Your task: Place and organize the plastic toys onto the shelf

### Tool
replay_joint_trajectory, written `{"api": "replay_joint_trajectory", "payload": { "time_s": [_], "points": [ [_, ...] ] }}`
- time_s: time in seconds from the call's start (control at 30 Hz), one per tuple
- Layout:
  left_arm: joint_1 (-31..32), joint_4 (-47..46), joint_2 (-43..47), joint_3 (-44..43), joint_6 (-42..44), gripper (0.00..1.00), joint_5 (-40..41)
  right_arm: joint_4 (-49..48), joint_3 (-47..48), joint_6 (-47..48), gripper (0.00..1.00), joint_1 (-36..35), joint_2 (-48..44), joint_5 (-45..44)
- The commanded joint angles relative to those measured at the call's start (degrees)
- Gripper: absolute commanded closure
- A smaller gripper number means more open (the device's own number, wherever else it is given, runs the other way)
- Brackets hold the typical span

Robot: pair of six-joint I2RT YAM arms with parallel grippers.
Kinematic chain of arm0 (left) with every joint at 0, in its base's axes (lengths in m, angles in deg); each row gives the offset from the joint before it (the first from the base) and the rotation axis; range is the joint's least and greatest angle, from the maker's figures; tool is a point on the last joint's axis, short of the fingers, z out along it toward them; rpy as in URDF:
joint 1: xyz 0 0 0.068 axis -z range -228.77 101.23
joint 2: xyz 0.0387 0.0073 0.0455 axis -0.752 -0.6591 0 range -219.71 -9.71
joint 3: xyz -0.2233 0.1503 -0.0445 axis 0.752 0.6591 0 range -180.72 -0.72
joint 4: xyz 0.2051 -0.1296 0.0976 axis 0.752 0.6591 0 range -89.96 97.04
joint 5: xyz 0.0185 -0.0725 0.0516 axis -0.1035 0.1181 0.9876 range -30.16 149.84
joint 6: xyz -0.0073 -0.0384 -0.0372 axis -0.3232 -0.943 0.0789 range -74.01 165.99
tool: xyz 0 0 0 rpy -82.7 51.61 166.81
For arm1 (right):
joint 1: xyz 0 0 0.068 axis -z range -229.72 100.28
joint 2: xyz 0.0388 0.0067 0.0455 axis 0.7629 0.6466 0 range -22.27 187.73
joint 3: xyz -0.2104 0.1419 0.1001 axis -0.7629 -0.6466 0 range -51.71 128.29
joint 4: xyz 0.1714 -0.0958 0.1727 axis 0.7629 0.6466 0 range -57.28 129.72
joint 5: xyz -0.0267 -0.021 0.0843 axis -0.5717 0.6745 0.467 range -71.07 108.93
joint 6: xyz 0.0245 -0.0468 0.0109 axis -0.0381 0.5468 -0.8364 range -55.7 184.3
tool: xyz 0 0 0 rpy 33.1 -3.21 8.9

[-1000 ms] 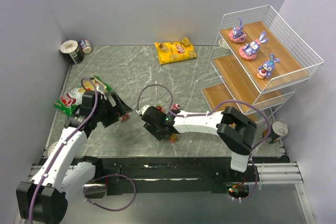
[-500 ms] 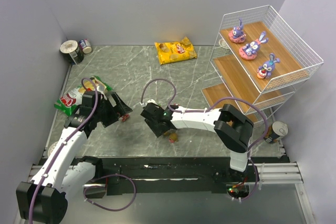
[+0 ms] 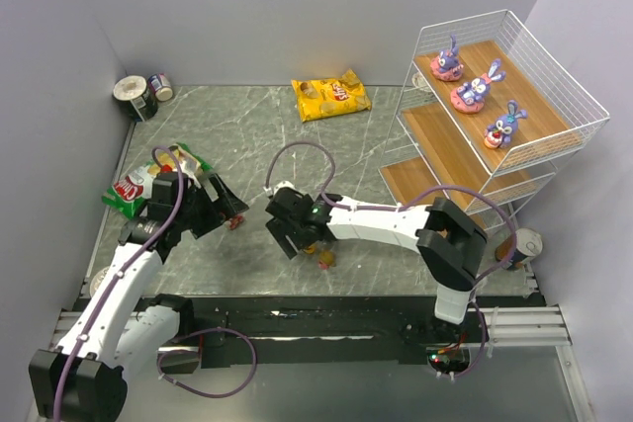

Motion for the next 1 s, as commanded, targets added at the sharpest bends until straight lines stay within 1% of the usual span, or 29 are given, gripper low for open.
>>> {"api": "replay_joint_trajectory", "payload": {
  "time_s": [0.0, 0.1, 0.2, 0.23, 0.27, 0.3, 0.33, 0.37, 0.4, 0.43, 0.5, 0.53, 0.6, 0.63, 0.73, 0.8, 0.97],
  "points": [
    [0.29, -3.07, 1.66, -2.96, 3.82, 0.04, 2.46, 3.19, 5.07, -0.41, 0.14, 0.34, -7.43, -2.01],
    [0.29, -4.56, 1.67, -3.93, 5.76, 0.04, 3.43, 3.98, 5.43, -0.59, 0.11, 0.34, -11.21, -2.89],
    [1.42, -8.68, 1.67, -2.88, 5.94, 0.03, 3.43, 5.65, 6.66, -1.20, 0.10, 0.34, -14.55, -3.68],
    [3.52, -10.00, 1.75, -2.27, 5.59, 0.03, 3.87, 6.26, 7.35, -1.38, 0.10, 0.43, -16.47, -3.85],
    [5.10, -13.32, 1.84, -1.48, 4.54, 0.03, 4.39, 6.62, 7.88, -1.56, 0.10, 0.34, -17.28, -4.20],
    [7.21, -14.57, 1.84, -0.43, 3.40, 0.02, 7.27, 7.06, 8.41, -1.73, 0.10, 0.34, -18.07, -4.82],
    [12.89, -15.45, 1.75, -0.07, 1.82, 0.02, 10.08, 7.76, 9.98, -2.08, 0.10, 0.34, -19.21, -5.26],
    [16.07, -17.55, 1.06, 0.28, -0.72, 0.01, 12.55, 8.90, 10.87, -2.35, 0.09, 0.34, -19.83, -5.61],
    [19.24, -18.62, 0.53, 0.90, -1.96, 0.01, 17.53, 9.34, 11.57, -2.78, 0.10, 0.34, -20.44, -6.31],
    [25.54, -19.84, -0.09, 1.25, -3.11, 0.01, 19.93, 9.78, 13.06, -3.14, 0.09, 0.26, -20.97, -6.58],
    [31.46, -23.54, -3.16, 2.30, -6.01, 0.04, 25.11, 11.10, 14.65, -3.93, 0.09, 0.34, -22.46, -7.19],
    [36.71, -25.03, -4.30, 2.74, -6.63, 0.05, 29.93, 11.45, 16.05, -4.19, 0.09, 0.43, -22.99, -7.28],
    [41.40, -28.97, -8.08, 3.71, -6.90, 0.07, 35.05, 12.33, 17.37, -4.72, 0.09, 0.43, -24.57, -7.55],
    [44.73, -30.04, -10.79, 3.89, -6.64, 0.07, 38.47, 12.77, 18.86, -4.81, 0.09, 0.43, -24.93, -7.46],
    [49.49, -34.79, -13.97, 4.68, -4.27, 0.10, 41.92, 14.53, 22.02, -5.25, 0.09, 0.43, -26.16, -7.37],
    [50.64, -36.02, -16.26, 5.73, -3.91, 0.12, 43.86, 15.67, 23.44, -5.07, 0.09, 0.52, -26.86, -7.28],
    [52.23, -40.68, -20.21, 8.11, -4.44, 0.17, 44.56, 18.04, 28.01, -4.90, 0.08, 0.69, -27.56, -8.42]
  ]
}}
